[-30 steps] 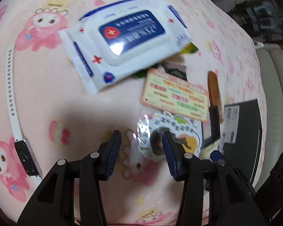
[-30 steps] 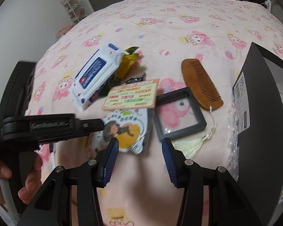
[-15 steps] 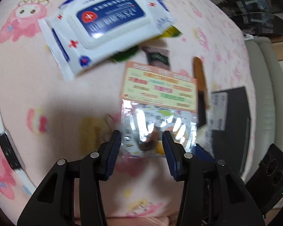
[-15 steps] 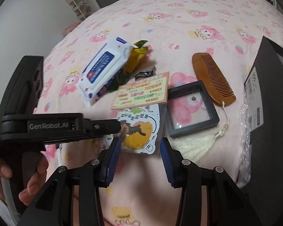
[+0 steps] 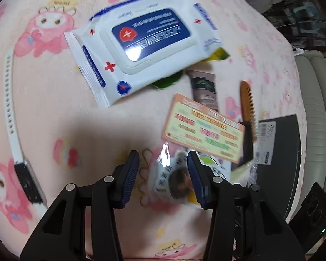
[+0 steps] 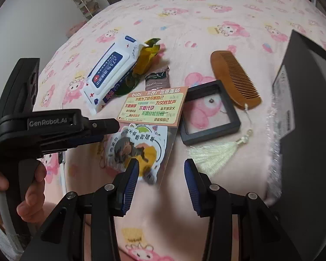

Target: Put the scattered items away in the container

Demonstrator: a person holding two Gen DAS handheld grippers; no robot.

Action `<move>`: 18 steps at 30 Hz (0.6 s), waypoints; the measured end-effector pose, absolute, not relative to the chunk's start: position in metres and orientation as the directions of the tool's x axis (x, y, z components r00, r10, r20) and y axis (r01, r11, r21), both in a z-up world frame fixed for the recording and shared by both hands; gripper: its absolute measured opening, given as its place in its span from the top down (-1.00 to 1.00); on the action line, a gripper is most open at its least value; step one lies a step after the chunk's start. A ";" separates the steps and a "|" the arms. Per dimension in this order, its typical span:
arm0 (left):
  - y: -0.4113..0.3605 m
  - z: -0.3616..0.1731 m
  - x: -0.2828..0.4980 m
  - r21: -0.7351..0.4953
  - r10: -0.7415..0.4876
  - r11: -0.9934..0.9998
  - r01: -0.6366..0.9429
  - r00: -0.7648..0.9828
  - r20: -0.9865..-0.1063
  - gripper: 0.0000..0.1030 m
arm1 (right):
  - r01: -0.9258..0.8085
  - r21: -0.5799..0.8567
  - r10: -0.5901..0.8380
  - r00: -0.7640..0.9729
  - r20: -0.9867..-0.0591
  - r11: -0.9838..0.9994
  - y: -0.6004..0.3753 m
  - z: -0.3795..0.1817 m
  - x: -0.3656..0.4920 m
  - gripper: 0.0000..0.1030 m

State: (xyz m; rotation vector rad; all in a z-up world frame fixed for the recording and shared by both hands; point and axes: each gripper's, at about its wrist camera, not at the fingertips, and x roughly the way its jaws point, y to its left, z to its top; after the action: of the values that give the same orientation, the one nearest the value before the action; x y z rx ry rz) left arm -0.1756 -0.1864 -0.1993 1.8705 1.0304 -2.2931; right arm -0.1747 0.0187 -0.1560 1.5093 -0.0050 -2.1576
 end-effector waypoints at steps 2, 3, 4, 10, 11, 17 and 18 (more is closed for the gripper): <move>-0.187 -0.205 -0.177 -0.492 0.410 -0.772 0.403 -0.277 -0.869 0.08 | 0.397 0.288 -0.405 -0.251 -0.879 -0.872 0.015 -0.161 -0.178 0.24; -0.184 -0.206 -0.176 -0.501 0.424 -0.770 0.396 -0.270 -0.864 0.07 | 0.397 0.291 -0.407 -0.249 -0.879 -0.870 0.013 -0.162 -0.179 0.24; -0.181 -0.207 -0.176 -0.515 0.444 -0.766 0.384 -0.263 -0.856 0.07 | 0.402 0.295 -0.413 -0.248 -0.876 -0.867 0.012 -0.162 -0.178 0.24; -0.165 -0.196 -0.164 -0.579 0.524 -0.752 0.315 -0.249 -0.815 -0.08 | 0.429 0.297 -0.423 -0.237 -0.875 -0.853 0.011 -0.148 -0.155 0.30; -0.165 -0.192 -0.161 -0.585 0.525 -0.751 0.308 -0.260 -0.811 -0.09 | 0.432 0.295 -0.424 -0.238 -0.874 -0.852 0.013 -0.143 -0.149 0.30; -0.174 -0.191 -0.160 -0.538 0.467 -0.776 0.329 -0.273 -0.841 -0.09 | 0.419 0.267 -0.395 -0.254 -0.883 -0.868 0.019 -0.138 -0.145 0.30; -0.175 -0.195 -0.162 -0.534 0.467 -0.775 0.337 -0.263 -0.844 -0.09 | 0.404 0.258 -0.379 -0.254 -0.890 -0.877 0.020 -0.143 -0.151 0.30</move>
State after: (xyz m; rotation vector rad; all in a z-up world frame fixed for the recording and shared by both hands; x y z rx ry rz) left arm -0.1620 -0.1750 -0.1949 1.9583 1.0746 -2.3360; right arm -0.1505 0.0200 -0.1432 1.5229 0.0311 -2.1584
